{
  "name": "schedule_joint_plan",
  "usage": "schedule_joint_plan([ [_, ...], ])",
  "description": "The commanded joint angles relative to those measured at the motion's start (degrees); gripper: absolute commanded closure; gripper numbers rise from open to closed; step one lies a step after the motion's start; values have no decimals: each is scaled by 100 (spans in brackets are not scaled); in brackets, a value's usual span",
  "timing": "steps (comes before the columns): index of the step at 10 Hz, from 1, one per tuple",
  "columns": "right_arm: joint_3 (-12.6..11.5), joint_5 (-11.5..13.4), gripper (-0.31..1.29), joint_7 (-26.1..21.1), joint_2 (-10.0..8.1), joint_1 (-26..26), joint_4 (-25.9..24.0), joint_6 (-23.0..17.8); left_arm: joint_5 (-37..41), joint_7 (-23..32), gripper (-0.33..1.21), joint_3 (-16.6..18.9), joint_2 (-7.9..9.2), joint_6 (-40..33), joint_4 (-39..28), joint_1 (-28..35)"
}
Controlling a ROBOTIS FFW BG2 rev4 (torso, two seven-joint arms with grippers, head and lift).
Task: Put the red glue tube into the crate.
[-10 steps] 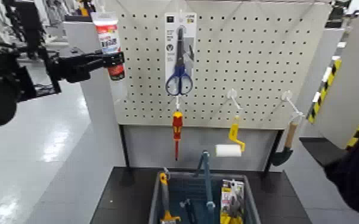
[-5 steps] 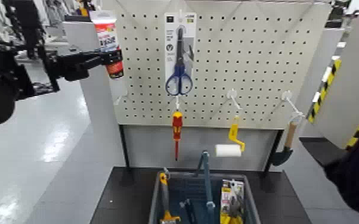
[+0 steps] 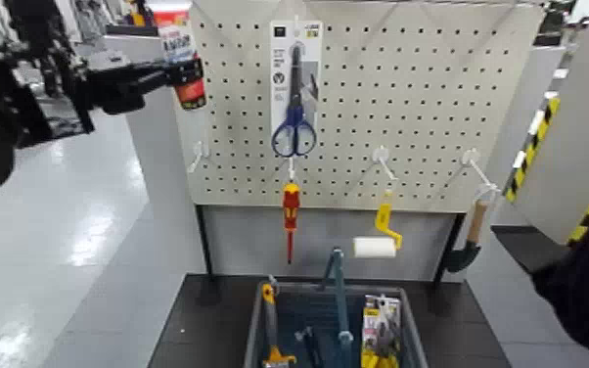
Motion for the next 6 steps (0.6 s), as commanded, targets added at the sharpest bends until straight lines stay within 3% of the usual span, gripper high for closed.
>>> schedule_joint_plan([
  [1,-11,0,6,0,545,9,0,8,131,90,112,92,-101,368,-689,21],
  [3,-2,0,6,0,536,9,0,8,271,196,112,-84,-215,403,-759,74],
  [6,-2,0,6,0,536,0,0,17,684,389,112,-515,-549,386,-592,294],
])
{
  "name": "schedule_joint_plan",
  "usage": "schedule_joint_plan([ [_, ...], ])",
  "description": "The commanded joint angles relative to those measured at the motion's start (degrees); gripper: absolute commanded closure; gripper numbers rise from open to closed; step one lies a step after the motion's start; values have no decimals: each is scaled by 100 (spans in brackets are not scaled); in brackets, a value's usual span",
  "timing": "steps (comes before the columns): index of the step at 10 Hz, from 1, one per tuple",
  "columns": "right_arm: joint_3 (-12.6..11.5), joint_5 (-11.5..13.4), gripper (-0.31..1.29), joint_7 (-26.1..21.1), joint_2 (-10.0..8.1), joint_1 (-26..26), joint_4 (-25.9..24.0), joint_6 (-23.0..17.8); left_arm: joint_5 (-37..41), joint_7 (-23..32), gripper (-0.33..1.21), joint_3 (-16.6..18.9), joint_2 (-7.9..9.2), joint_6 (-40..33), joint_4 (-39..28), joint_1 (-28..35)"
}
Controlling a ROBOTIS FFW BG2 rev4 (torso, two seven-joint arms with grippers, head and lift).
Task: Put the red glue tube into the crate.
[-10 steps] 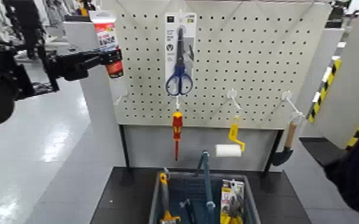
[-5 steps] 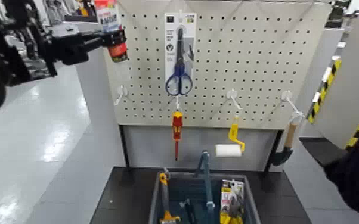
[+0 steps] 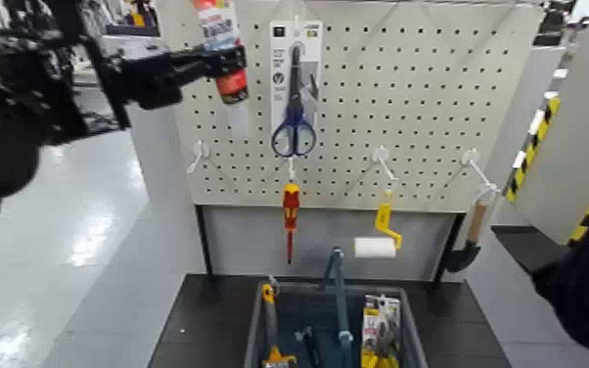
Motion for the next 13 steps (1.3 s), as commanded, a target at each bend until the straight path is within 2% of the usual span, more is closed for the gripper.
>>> schedule_joint_plan([
  [1,0,0,6,9,536,-8,9,2,279,54,112,-360,-269,-70,294,234],
  [3,0,-9,6,27,536,-17,18,-7,402,62,112,-623,-401,-184,593,393],
  [6,9,-9,6,36,545,-26,26,-7,578,54,112,-1019,-445,-316,1041,577],
  [13,26,-9,6,53,510,-35,26,-7,552,-131,112,-1502,-612,-483,1946,1008],
])
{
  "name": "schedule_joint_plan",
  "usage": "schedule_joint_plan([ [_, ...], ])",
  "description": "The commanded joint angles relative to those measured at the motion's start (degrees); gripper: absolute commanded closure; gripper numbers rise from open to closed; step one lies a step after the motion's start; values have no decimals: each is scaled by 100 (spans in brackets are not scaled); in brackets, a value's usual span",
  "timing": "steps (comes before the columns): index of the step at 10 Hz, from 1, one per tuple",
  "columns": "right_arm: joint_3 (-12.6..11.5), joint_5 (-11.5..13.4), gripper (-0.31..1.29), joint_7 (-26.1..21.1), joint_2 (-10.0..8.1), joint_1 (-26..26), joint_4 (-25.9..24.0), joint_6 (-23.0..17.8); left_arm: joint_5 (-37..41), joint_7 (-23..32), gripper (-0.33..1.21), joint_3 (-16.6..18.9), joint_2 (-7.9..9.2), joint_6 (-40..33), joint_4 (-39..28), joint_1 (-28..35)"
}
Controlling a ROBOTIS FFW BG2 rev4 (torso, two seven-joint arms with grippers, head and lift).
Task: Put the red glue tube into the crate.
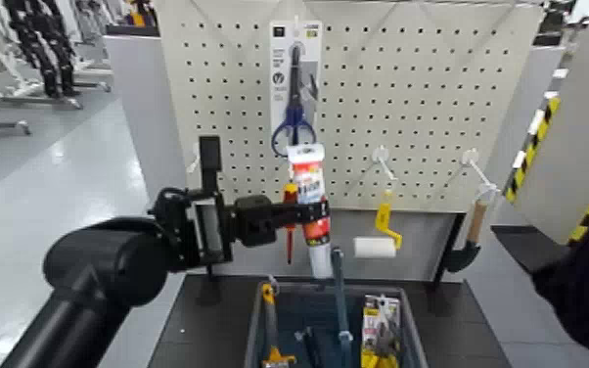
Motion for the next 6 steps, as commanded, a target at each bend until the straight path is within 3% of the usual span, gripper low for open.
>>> schedule_joint_plan([
  [1,16,0,6,0,519,-4,0,-9,-101,-149,112,-122,-34,0,320,98],
  [6,33,0,6,0,510,-13,0,-53,-637,-440,112,-272,-61,105,558,230],
])
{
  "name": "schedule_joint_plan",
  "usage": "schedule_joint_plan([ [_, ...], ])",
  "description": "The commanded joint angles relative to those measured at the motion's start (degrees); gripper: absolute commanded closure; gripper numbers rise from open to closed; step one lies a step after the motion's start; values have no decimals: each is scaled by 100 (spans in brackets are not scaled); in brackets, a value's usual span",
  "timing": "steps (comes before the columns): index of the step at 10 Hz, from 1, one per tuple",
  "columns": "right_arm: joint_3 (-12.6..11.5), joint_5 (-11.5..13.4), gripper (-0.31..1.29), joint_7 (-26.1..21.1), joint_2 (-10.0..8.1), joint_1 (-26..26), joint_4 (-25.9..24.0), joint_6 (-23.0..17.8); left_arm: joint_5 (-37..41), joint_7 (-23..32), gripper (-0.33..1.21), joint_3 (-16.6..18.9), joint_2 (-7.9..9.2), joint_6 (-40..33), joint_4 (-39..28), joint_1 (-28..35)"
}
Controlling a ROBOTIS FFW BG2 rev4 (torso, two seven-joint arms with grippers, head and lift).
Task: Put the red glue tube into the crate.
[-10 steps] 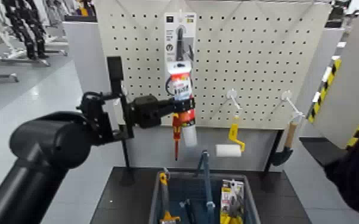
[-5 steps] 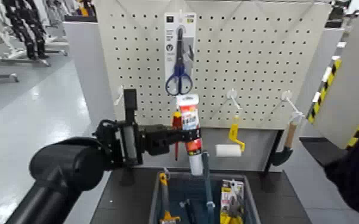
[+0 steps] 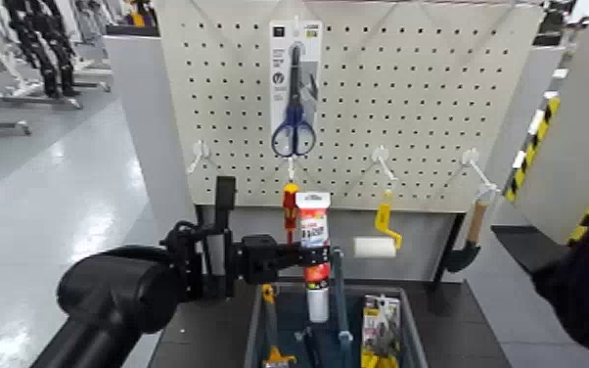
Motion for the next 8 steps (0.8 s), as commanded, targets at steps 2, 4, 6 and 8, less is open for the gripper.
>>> schedule_joint_plan([
  [2,1,0,6,0,501,0,0,-26,-265,-84,112,-53,-39,32,140,157],
  [4,1,0,6,0,510,0,0,-34,-511,-242,112,-35,-91,32,272,227],
  [6,1,0,6,0,510,0,0,-43,-739,-356,112,44,-118,41,413,315],
  [8,1,0,6,0,510,0,0,-43,-994,-453,112,88,-144,58,466,376],
])
